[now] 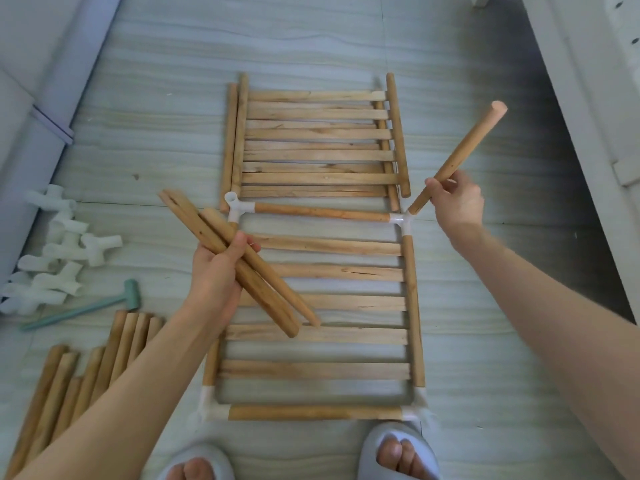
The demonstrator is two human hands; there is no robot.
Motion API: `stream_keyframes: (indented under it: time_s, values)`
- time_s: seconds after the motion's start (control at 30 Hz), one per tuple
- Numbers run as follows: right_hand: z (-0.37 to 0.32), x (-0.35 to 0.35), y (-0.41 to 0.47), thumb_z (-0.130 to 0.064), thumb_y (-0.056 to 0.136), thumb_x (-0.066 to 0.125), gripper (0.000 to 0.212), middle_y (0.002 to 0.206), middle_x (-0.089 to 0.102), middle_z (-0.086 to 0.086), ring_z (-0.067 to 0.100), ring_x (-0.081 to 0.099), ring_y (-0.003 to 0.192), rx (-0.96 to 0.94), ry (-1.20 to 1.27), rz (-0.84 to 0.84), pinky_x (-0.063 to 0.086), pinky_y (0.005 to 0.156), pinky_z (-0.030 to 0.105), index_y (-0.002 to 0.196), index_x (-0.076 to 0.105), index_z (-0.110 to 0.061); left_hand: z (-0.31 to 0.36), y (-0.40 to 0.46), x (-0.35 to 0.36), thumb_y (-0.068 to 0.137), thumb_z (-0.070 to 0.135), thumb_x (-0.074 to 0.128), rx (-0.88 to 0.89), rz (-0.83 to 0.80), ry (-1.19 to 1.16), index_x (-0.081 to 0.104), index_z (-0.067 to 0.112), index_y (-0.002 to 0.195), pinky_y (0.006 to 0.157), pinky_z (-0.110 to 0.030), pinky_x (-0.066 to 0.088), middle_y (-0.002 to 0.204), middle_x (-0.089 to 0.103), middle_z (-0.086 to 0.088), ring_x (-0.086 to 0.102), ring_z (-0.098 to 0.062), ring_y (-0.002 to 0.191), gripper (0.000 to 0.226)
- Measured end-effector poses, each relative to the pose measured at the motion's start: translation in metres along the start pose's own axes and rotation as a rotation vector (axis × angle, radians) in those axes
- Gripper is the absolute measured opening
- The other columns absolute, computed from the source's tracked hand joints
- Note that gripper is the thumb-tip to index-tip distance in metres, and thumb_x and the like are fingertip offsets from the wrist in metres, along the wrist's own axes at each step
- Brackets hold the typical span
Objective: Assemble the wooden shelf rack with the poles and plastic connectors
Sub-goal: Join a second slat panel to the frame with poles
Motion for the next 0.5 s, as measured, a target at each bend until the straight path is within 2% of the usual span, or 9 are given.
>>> stream_keyframes:
  time_s: [0.07,0.1,0.13,0.2,0.27,0.33,0.4,0.47,0.5]
  values:
    - [0.007,0.010,-0.021,-0.032,0.091,0.056,0.048,0.126,0.055,0.009,0.026,0.055,0.114,0.161,0.069,0.039,0.043,0.100,0.040,0.131,0.044,-0.008,0.004,0.001,-0.002,0.096,0.012,0.050,0.012,0.019,-0.040,0.048,0.002,0.123,0.082,-0.034,0.049,0.088,0.058,-0.006,0.060,-0.014,0.080,0.028]
    - [0.009,0.017,-0.032,-0.033,0.092,0.054,0.044,0.122,0.056,0.011,0.028,0.055,0.113,0.198,0.008,0.028,0.042,0.100,0.041,0.126,0.046,-0.007,0.006,0.002,-0.003,0.096,0.012,0.051,0.018,0.026,-0.056,0.047,-0.001,0.127,0.082,-0.034,0.051,0.092,0.057,-0.008,0.061,-0.015,0.082,0.034]
    - [0.009,0.025,-0.044,-0.034,0.093,0.052,0.034,0.113,0.058,0.012,0.030,0.057,0.109,0.195,-0.076,-0.053,0.044,0.097,0.042,0.116,0.051,-0.008,0.009,0.003,-0.003,0.096,0.013,0.051,0.024,0.022,-0.064,0.044,-0.003,0.131,0.082,-0.033,0.052,0.096,0.056,-0.010,0.061,-0.017,0.085,0.039]
    - [0.000,0.041,-0.070,-0.035,0.093,0.051,0.023,0.100,0.061,0.007,0.025,0.061,0.098,0.121,-0.137,-0.409,0.051,0.086,0.040,0.099,0.057,-0.013,0.014,0.003,-0.003,0.095,0.013,0.052,0.033,-0.003,-0.065,0.043,-0.005,0.132,0.081,-0.033,0.053,0.101,0.057,-0.012,0.061,-0.019,0.089,0.041]
    - [-0.017,0.057,-0.097,-0.037,0.091,0.055,0.028,0.106,0.063,-0.001,0.013,0.060,0.095,0.009,-0.137,-0.820,0.052,0.077,0.027,0.113,0.058,-0.019,0.017,0.002,-0.002,0.095,0.011,0.052,0.047,-0.023,-0.057,0.050,-0.003,0.124,0.077,-0.033,0.053,0.098,0.062,-0.007,0.064,-0.018,0.090,0.033]
    - [-0.032,0.076,-0.116,-0.033,0.089,0.060,0.038,0.110,0.066,-0.003,0.006,0.058,0.096,-0.102,-0.161,-1.071,0.047,0.073,0.017,0.125,0.054,-0.021,0.020,0.000,-0.001,0.094,0.010,0.052,0.085,-0.046,-0.028,0.058,0.006,0.110,0.070,-0.031,0.055,0.093,0.066,-0.002,0.066,-0.016,0.089,0.017]
    - [-0.042,0.094,-0.126,-0.025,0.089,0.062,0.031,0.098,0.068,-0.003,0.006,0.057,0.089,-0.208,-0.208,-1.154,0.044,0.068,0.015,0.119,0.060,-0.017,0.024,-0.002,-0.001,0.094,0.011,0.052,0.124,-0.068,-0.003,0.060,0.010,0.103,0.067,-0.031,0.056,0.094,0.068,-0.002,0.067,-0.016,0.089,0.012]
    - [-0.050,0.108,-0.130,-0.021,0.088,0.063,0.019,0.086,0.064,-0.002,0.013,0.057,0.084,-0.340,-0.304,-1.125,0.045,0.071,0.023,0.105,0.066,-0.012,0.027,-0.003,-0.005,0.094,0.012,0.052,0.145,-0.090,0.021,0.061,0.007,0.108,0.068,-0.031,0.056,0.102,0.070,-0.004,0.067,-0.017,0.093,0.017]
    - [-0.053,0.113,-0.130,-0.020,0.088,0.063,0.014,0.086,0.064,0.001,0.017,0.057,0.085,-0.406,-0.360,-1.103,0.046,0.076,0.029,0.097,0.066,-0.011,0.028,-0.003,-0.008,0.094,0.012,0.052,0.145,-0.091,0.024,0.061,0.005,0.111,0.072,-0.032,0.056,0.106,0.070,-0.005,0.067,-0.018,0.097,0.020]
Point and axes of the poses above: each hand's wrist, its own y-axis towards the middle knuckle, its own x-axis out of the palm, z = x × y, the point moved 1 cm from there along y, towards the middle knuckle
